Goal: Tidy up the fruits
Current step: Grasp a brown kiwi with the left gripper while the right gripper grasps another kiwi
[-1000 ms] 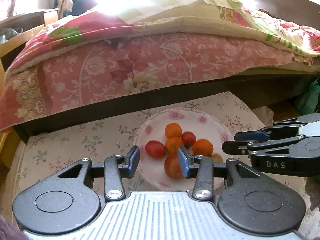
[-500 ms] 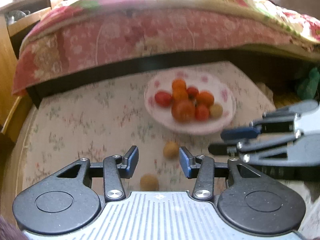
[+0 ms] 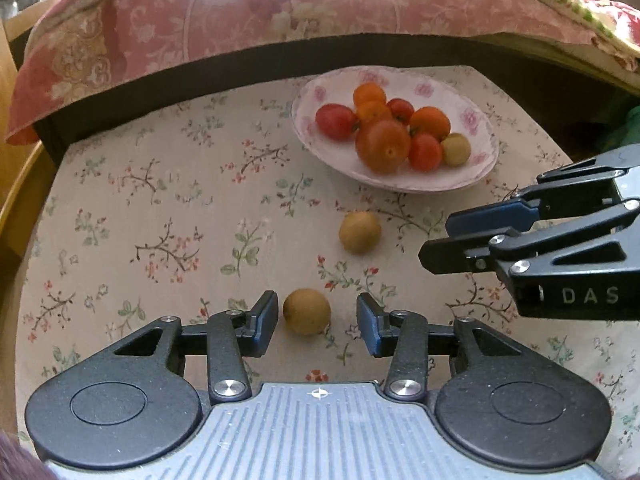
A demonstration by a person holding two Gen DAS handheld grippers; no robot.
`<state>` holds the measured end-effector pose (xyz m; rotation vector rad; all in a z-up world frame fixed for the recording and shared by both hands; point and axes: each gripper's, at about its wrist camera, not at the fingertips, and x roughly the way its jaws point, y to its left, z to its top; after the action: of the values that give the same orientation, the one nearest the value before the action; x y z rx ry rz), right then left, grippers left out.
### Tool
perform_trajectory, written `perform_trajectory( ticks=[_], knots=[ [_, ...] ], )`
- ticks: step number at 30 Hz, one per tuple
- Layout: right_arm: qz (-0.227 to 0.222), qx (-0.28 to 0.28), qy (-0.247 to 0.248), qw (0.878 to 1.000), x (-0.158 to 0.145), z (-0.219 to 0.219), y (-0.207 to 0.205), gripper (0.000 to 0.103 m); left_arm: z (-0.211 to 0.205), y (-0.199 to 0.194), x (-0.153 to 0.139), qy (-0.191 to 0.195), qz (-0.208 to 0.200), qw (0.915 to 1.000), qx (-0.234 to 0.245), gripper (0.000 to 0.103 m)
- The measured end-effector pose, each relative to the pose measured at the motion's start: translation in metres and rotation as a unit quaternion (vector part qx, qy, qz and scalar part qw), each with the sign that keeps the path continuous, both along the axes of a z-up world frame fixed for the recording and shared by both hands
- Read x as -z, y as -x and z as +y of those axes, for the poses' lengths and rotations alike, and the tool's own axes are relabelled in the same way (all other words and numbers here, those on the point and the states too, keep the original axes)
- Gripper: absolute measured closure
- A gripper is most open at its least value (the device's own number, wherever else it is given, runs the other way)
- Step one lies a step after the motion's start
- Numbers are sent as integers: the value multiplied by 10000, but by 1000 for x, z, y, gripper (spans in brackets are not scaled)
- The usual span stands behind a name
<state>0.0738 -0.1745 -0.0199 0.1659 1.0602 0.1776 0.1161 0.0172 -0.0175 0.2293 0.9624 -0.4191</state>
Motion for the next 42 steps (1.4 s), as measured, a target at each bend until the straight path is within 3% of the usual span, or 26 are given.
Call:
perform_trajectory(
  ticks=[4, 8, 10, 24, 33, 35, 42],
  knots=[
    [30, -20, 0, 10000, 5, 2, -3, 74, 1, -1, 3, 43, -3, 10000, -21, 54],
    [9, -114, 5, 9999, 9, 8, -6, 74, 3, 0, 2, 115, -31, 9999, -8, 67],
    [-6, -146, 20, 9999, 10, 10, -8, 74, 6, 2, 1, 116, -29, 9999, 31, 69],
    [-120, 64, 194, 9997, 26, 32, -25, 66, 15, 15, -2, 154, 1, 9998, 148, 68],
    [-223, 63, 419, 9989, 33, 37, -38, 68, 13, 15, 0, 113, 1, 9997, 228, 65],
    [-227, -28, 597, 9980, 31, 40, -34, 73, 10, 16, -1, 80, -7, 9996, 283, 66],
    [33, -44, 547, 9985, 21, 21, -5, 74, 2, 21, -3, 124, 46, 9989, 450, 71]
  ],
)
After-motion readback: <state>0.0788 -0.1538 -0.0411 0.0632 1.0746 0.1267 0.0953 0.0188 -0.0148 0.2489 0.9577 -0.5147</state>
